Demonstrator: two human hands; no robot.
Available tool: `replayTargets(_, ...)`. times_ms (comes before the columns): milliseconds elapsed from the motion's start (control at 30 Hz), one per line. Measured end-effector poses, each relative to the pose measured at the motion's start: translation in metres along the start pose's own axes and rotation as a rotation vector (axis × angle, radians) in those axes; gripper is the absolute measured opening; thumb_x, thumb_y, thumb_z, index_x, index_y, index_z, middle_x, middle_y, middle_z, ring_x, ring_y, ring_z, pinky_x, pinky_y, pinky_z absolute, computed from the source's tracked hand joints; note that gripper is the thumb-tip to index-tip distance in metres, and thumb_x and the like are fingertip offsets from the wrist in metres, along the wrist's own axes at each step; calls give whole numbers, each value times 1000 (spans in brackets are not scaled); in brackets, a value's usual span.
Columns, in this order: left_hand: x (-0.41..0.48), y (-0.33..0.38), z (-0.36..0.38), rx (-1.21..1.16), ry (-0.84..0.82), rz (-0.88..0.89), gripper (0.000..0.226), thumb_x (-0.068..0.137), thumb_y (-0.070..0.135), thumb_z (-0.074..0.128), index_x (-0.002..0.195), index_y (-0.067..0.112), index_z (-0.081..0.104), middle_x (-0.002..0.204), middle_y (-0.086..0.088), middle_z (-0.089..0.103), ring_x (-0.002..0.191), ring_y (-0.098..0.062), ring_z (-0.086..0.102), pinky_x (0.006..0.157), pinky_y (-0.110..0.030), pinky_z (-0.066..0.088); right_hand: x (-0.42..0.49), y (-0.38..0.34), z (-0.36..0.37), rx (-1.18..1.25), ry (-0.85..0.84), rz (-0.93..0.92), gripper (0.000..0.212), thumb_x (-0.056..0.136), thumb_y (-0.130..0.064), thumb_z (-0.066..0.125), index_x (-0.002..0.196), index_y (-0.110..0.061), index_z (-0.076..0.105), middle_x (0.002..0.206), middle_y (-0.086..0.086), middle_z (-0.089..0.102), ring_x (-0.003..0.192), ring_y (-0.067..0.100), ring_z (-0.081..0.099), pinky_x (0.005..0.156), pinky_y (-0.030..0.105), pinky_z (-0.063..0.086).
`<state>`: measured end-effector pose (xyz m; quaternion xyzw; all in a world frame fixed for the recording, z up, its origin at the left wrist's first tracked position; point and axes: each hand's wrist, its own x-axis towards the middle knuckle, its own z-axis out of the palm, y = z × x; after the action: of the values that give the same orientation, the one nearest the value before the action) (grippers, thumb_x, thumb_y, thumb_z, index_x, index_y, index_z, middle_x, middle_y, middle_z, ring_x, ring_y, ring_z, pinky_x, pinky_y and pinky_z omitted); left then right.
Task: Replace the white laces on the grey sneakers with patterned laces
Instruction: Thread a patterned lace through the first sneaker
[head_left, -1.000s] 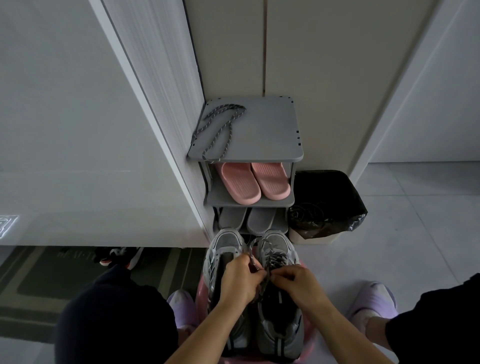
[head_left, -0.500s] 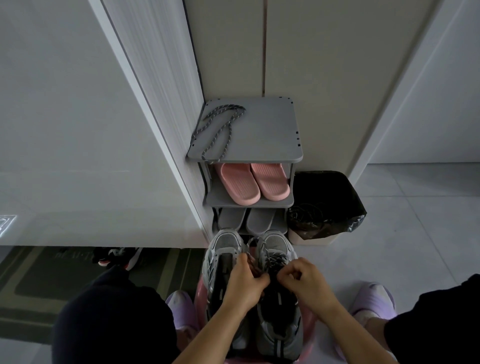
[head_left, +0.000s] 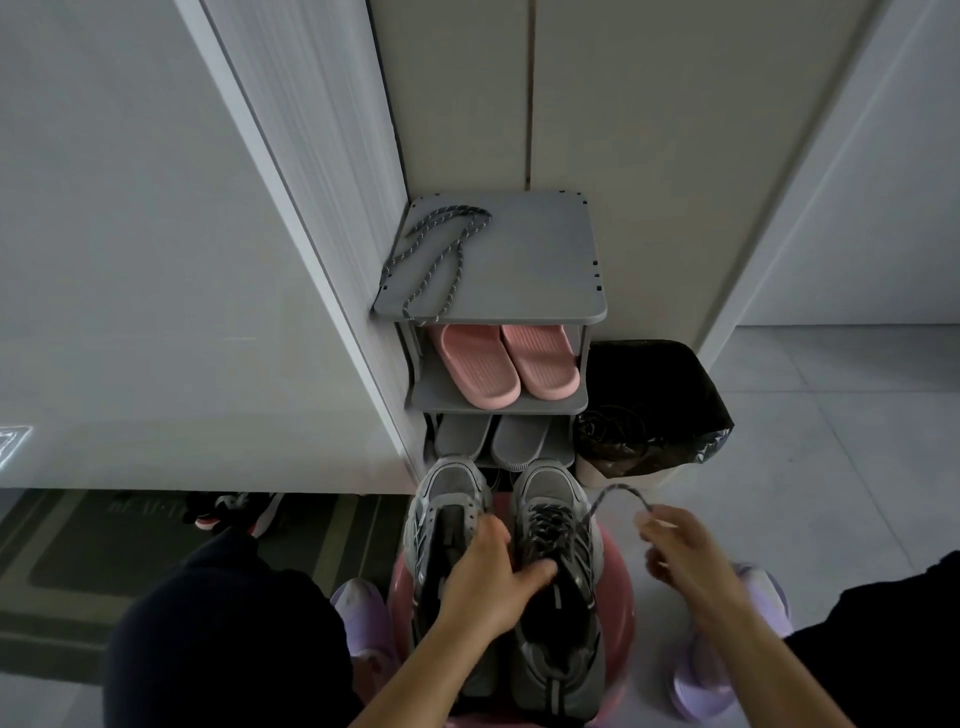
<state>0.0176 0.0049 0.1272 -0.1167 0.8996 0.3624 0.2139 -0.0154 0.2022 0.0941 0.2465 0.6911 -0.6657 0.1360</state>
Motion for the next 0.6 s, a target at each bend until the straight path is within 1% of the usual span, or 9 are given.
replayTargets(67,-8,1,1,317,-31,47,51,79,49,64,109,15,40,105,1,59,94,-21,60,75,-32,45,-6,8,17,-259,9,-214,41,86,-2,59,123,-17,48,99,7,47,64,17,52,65,24,42)
replayTargets(133,-12,-1,3,475,-15,106,43,84,38,62,113,13,41,110,-3,63,102,-25,61,80,-34,46,-12,8,29,-464,-56,-454,60,82,5,59,128,-29,42,118,-1,36,66,14,56,67,16,46)
replayTargets(167,-13,-2,4,494,-6,130,37,87,34,59,113,13,43,110,-4,64,102,-26,62,79,-33,46,-13,9,33,-539,-109,-545,68,80,6,58,129,-36,37,126,-7,29,67,12,57,66,14,48)
replayTargets(233,-10,-3,0,448,16,170,26,89,32,56,107,15,49,106,-3,65,99,-24,61,77,-29,44,-13,9,39,-663,-158,-641,75,80,3,58,130,-43,29,137,-19,18,70,11,57,65,23,53)
replayTargets(333,-2,-5,-11,200,34,163,18,86,34,61,95,19,61,88,2,66,87,-18,63,71,-25,43,-7,11,40,-802,-212,-754,62,81,-2,52,131,-38,43,144,-22,20,83,2,60,72,25,53)
replayTargets(400,5,-8,-18,55,36,160,13,84,32,65,89,21,65,78,8,62,79,-13,62,71,-25,46,-3,9,41,-916,-260,-863,47,77,-10,47,117,-31,60,135,-16,46,96,1,60,76,19,50)
replayTargets(467,11,-11,-23,15,18,172,11,83,30,66,88,21,67,79,11,61,77,-8,60,74,-24,47,1,7,41,-1028,-264,-920,34,71,-22,45,94,-30,69,101,-13,67,83,5,65,65,13,48)
replayTargets(533,15,-13,-26,-51,-20,178,9,82,27,68,87,19,68,77,11,62,73,-3,58,74,-21,47,3,0,40,-1108,-222,-939,18,67,-26,54,77,-32,68,78,-14,63,72,1,59,55,9,41)
replayTargets(600,16,-14,-27,-95,-35,169,5,82,24,69,84,19,68,75,10,62,69,-1,56,70,-17,45,4,-5,37,-1117,-207,-916,11,61,-25,69,69,-29,64,71,-11,59,71,3,55,53,8,34)
